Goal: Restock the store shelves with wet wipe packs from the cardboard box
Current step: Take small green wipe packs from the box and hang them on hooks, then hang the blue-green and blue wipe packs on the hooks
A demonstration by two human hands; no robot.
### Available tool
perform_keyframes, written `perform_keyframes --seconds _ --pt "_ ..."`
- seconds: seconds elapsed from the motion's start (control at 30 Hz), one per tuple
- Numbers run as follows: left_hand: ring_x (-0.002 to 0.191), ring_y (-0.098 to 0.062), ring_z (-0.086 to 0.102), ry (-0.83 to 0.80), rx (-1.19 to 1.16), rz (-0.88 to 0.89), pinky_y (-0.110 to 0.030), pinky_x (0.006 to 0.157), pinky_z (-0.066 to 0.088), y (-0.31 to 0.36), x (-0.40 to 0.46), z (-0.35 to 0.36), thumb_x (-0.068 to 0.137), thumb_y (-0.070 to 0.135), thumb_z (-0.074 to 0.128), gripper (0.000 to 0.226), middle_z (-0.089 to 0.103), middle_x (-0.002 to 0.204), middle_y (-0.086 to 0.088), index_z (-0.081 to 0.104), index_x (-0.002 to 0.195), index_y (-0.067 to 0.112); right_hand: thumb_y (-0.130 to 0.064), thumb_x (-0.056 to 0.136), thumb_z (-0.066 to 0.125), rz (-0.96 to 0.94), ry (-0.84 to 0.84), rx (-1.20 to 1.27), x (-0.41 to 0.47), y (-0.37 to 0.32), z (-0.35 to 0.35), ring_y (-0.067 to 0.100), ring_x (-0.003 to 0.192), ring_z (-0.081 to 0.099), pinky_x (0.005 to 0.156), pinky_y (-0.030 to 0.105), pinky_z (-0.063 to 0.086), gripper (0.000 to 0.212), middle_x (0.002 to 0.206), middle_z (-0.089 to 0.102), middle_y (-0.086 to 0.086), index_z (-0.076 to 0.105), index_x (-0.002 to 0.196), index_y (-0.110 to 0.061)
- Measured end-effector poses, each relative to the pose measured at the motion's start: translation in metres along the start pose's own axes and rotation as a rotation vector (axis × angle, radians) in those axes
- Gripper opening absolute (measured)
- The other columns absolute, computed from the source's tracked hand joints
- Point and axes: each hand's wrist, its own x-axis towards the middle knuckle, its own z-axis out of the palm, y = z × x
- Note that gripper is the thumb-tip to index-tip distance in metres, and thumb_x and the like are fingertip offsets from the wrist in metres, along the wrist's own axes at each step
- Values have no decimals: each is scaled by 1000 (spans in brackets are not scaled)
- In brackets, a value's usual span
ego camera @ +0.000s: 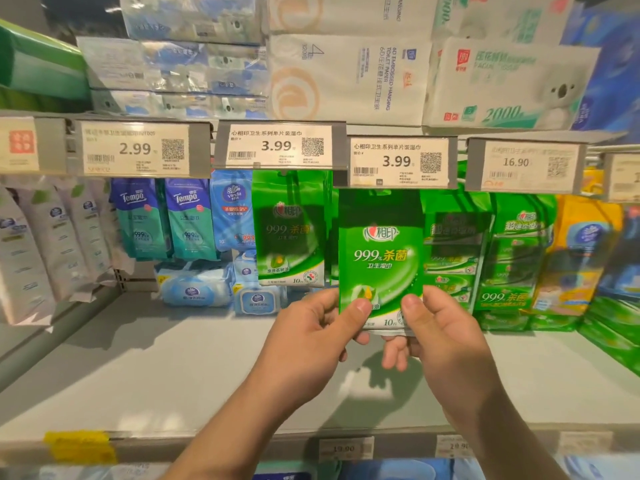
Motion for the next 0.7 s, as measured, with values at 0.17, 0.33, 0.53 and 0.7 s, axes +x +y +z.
perform_keyframes --seconds 0.17,0.33,0.53,0.7 --pt "56 -13 50 112 6 -42 -26 59 41 5 12 2 98 47 60 34 75 76 -3 63 77 19 -33 100 55 48 95 5 20 2 11 23 50 58 48 32 43 13 66 59 4 56 102 -20" --pt "57 -17 49 175 -5 -96 -31 62 41 4 27 1 97 48 62 47 74 77 -7 59 79 5 -26 107 50 73 147 8 34 10 21 19 48 58 44 25 42 18 54 58 -1 51 101 -9" --pt "60 -13 58 188 -18 -235 -34 66 48 -13 10 0 98 48 59 32 77 85 1 72 99 19 -26 106 52 220 215 133 17 31 26 25 56 65 52 33 47 22 74 68 12 61 106 -6" --pt "70 -12 69 252 -8 -333 -37 75 54 -34 -37 -13 94 51 64 27 78 93 6 69 113 32 -25 104 57 384 120 63 -7 59 32 29 60 68 57 38 47 13 77 71 11 62 106 -13"
